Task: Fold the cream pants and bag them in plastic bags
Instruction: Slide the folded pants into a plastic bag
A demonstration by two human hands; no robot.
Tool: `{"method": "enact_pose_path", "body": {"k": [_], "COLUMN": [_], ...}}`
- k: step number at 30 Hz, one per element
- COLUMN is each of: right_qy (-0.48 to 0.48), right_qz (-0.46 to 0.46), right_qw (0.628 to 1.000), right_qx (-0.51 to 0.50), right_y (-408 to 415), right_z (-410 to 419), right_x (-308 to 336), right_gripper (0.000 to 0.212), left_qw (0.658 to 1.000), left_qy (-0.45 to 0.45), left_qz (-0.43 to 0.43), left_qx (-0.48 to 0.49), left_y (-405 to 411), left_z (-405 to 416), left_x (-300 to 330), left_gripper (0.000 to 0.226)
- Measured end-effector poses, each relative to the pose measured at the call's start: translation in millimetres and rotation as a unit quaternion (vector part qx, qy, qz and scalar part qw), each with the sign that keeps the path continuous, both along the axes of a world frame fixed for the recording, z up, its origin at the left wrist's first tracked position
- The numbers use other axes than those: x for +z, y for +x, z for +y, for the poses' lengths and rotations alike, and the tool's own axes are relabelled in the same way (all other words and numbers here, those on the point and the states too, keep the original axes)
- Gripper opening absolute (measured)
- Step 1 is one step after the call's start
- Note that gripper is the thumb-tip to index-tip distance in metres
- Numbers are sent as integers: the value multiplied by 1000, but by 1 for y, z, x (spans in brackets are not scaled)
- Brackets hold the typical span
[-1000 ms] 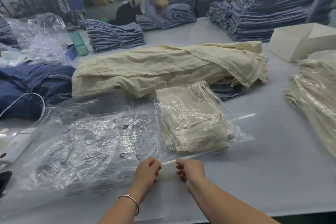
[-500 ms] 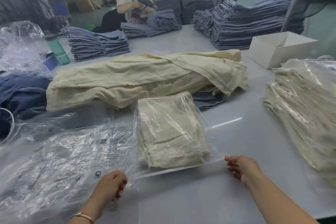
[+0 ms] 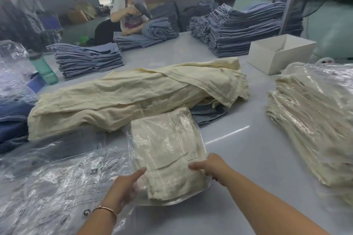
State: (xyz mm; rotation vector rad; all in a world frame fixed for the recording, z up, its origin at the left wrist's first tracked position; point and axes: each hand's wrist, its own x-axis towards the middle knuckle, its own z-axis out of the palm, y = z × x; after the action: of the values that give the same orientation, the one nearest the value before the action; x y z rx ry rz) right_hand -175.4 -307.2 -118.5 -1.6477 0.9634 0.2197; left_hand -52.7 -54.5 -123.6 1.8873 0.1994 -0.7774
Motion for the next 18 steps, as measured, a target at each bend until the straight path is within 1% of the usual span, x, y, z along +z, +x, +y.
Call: {"method": "enact_pose_path", "body": {"k": [1, 3, 5, 7, 8, 10, 11, 12, 14, 15, 16, 18], "right_qy": [22, 59, 54, 15, -9, -44, -55, -67, -113, -144, -173, -223], "right_qz": [-3, -12, -42, -87, -110, -161, -191, -223, -282, -304, -323, -355], "right_qw": [1000, 998, 997, 995, 993, 984, 978, 968, 943, 929, 914, 884], "right_qx": [-12, -37, -42, -37, -39, -58, -71, -89, -135, -155, -172, -209], "right_y": [0, -5, -18, -35, -44, -69, -81, -94, -125, -142, -158, -192], "right_z": [0, -5, -15, -30, -41, -73, -91, -111, -156, -179, -202, -248], "right_x": [2, 8, 18, 34, 44, 68, 83, 98, 131, 149, 166, 197], "right_gripper": [45, 35, 25, 17, 14, 14, 13, 12, 18, 19, 18, 26], "left_qw": [999, 990, 982, 979, 978, 970, 963, 953, 929, 919, 911, 884], "left_qy": [-22, -55, -92, -121, -132, -165, -193, -229, -303, -321, -328, -356], "left_qz": [49, 126, 144, 112, 86, 40, 17, -9, -54, -84, -119, -170], "left_qx": [3, -30, -78, -119, -137, -175, -188, -197, -205, -211, -221, -250], "left_y": [1, 1, -6, -14, -19, -32, -38, -46, -64, -75, -87, -115], "left_z": [-6, -19, -37, -59, -72, -107, -126, -148, -200, -229, -258, -317], "left_x": [4, 12, 23, 37, 46, 70, 85, 101, 135, 152, 169, 201], "left_gripper": [41, 33, 34, 44, 45, 40, 34, 26, 13, 12, 16, 19]}}
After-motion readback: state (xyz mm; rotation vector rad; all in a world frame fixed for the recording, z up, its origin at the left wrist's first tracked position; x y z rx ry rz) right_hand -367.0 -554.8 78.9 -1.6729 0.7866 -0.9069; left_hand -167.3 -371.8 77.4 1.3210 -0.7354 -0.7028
